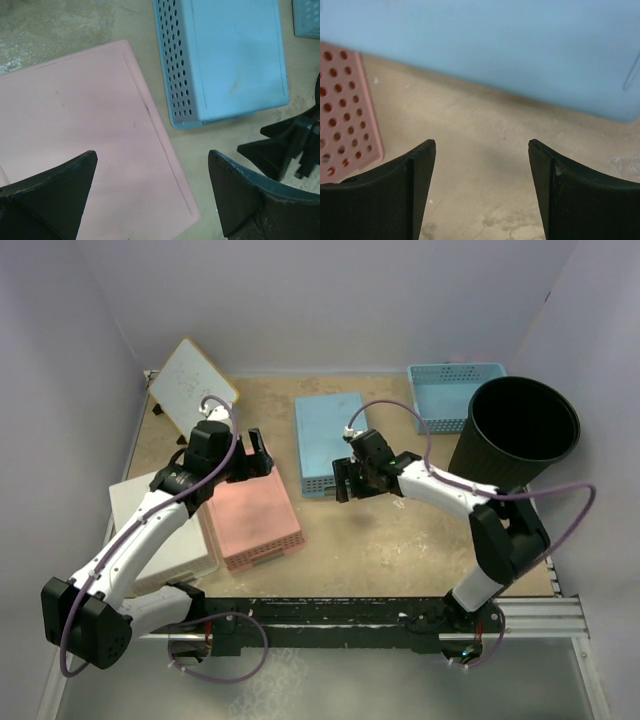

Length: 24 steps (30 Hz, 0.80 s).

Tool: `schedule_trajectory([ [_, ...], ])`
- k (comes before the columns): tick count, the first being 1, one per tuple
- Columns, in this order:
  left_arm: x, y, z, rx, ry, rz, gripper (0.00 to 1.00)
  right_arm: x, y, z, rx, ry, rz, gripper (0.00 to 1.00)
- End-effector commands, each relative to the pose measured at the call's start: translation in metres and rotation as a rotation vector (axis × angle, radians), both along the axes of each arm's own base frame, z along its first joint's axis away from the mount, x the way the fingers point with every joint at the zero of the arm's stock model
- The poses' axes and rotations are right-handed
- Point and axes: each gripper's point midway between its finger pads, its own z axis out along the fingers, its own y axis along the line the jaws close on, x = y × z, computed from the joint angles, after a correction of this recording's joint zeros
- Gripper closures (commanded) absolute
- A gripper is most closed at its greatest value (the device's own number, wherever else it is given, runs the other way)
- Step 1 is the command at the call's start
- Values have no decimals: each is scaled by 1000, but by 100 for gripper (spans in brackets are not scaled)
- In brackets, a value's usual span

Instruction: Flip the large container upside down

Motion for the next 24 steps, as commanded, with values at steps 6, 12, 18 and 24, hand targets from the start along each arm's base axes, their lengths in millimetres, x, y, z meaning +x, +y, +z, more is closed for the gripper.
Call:
schedule_trajectory([
  [6, -3, 16, 15, 21, -56, 66, 10, 112, 38, 20, 8, -174, -110, 24],
  [12, 1, 7, 15, -23, -66, 52, 10, 152, 63, 31, -1, -174, -40, 25],
  [18, 9, 10, 26, 4, -98, 58, 10, 162, 13, 99, -68, -369, -129, 21],
  [24, 17, -28, 22, 24, -57, -64, 10, 177, -80, 105, -192, -384, -327, 18],
])
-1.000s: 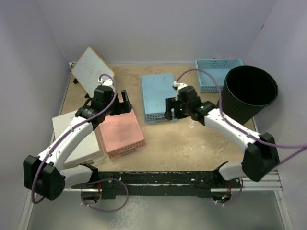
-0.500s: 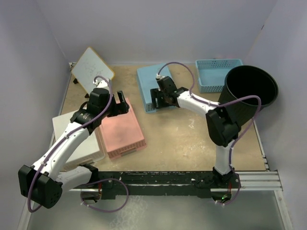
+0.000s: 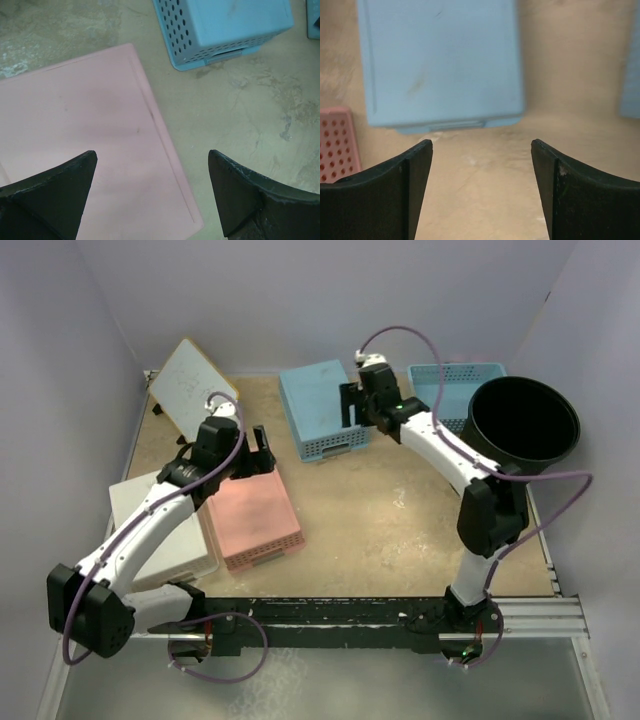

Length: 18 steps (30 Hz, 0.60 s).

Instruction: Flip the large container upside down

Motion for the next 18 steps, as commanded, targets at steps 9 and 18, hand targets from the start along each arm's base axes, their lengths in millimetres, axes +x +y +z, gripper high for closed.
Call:
schedule_trajectory([
  [9, -13, -137, 6, 85, -53, -346, 10, 64, -142, -12, -283, 2, -318, 17],
  [18, -16, -141, -14, 136, -29, -336, 11, 100, -167, -52, -359, 102, -334, 32],
])
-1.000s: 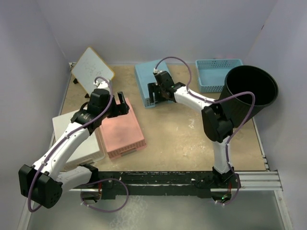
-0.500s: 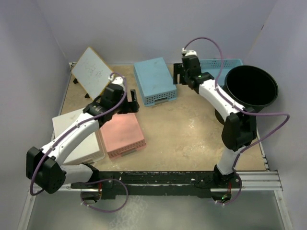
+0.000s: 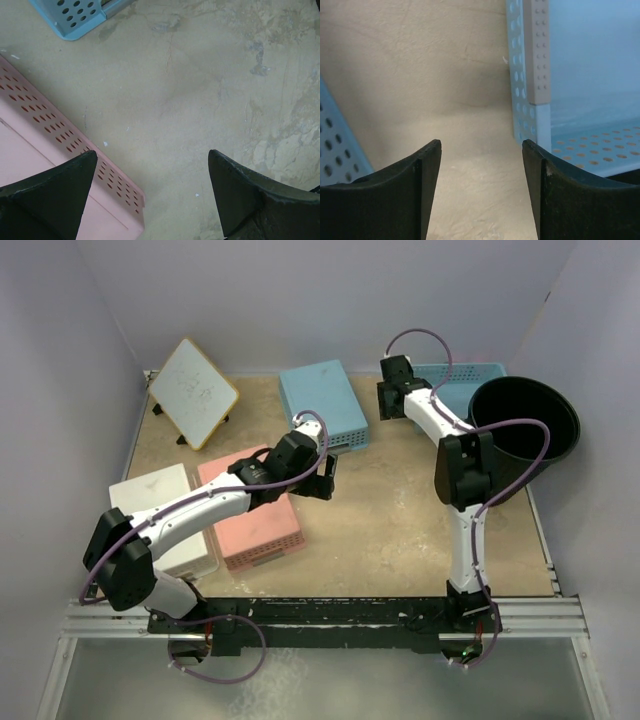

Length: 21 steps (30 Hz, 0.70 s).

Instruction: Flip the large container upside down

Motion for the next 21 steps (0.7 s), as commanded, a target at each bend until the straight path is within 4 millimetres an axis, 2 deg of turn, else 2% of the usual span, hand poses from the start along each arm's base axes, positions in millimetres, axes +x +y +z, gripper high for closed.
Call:
schedule_trajectory([
  [1, 13, 6, 22, -6, -86, 43, 11, 12, -19, 29, -57, -36, -24, 34],
  [6, 14, 8, 20, 9, -86, 46, 11, 2, -11, 53, 15, -97, 5, 37],
  [9, 14, 7, 17, 8, -82, 45, 11, -1, -15, 72, 9, -169, 3, 33],
  [11, 13, 6, 14, 13, -74, 41, 11, 0, -22, 74, -21, -186, -11, 30],
  [13, 13, 6, 12, 18, -69, 40, 11, 5, -30, 70, -53, -174, -32, 28],
  [17, 15, 6, 16, 15, -77, 48, 11, 15, -40, 45, -99, -116, -54, 27],
  [19, 15, 7, 18, 11, -80, 52, 11, 17, -43, 33, -114, -88, -60, 30],
  [21, 13, 7, 16, 15, -71, 48, 11, 18, -44, 24, -115, -69, -55, 37],
])
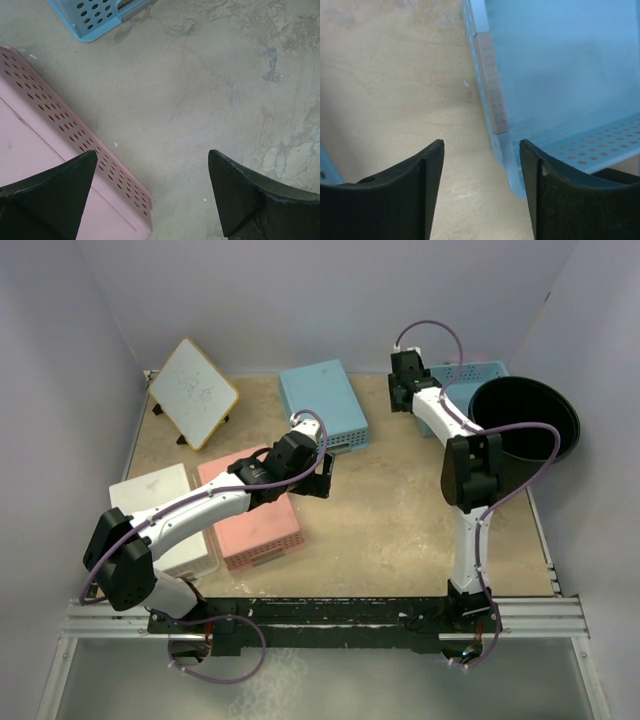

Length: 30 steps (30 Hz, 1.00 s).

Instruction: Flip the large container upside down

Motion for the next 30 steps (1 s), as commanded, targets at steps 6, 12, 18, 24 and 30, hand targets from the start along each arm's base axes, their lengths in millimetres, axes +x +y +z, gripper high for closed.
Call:
schedule_trajectory([
  [6, 2, 0, 7, 2, -22, -6, 11, 0, -4, -10, 1, 42, 19, 71],
  [12, 5, -6, 10, 0, -34, -12, 11, -7, 5, 36, 60, -30, 69, 100],
  [18, 11, -7, 12, -9, -60, 8, 11, -30, 43, 99, 265, -121, 220, 100],
  [24, 13, -22, -7, -29, -21, -20, 11, -79, 85, 149, 500, -181, 395, 100],
  [30, 21, -21, -4, -45, -10, 3, 11, -146, 112, 183, 646, -201, 542, 100],
])
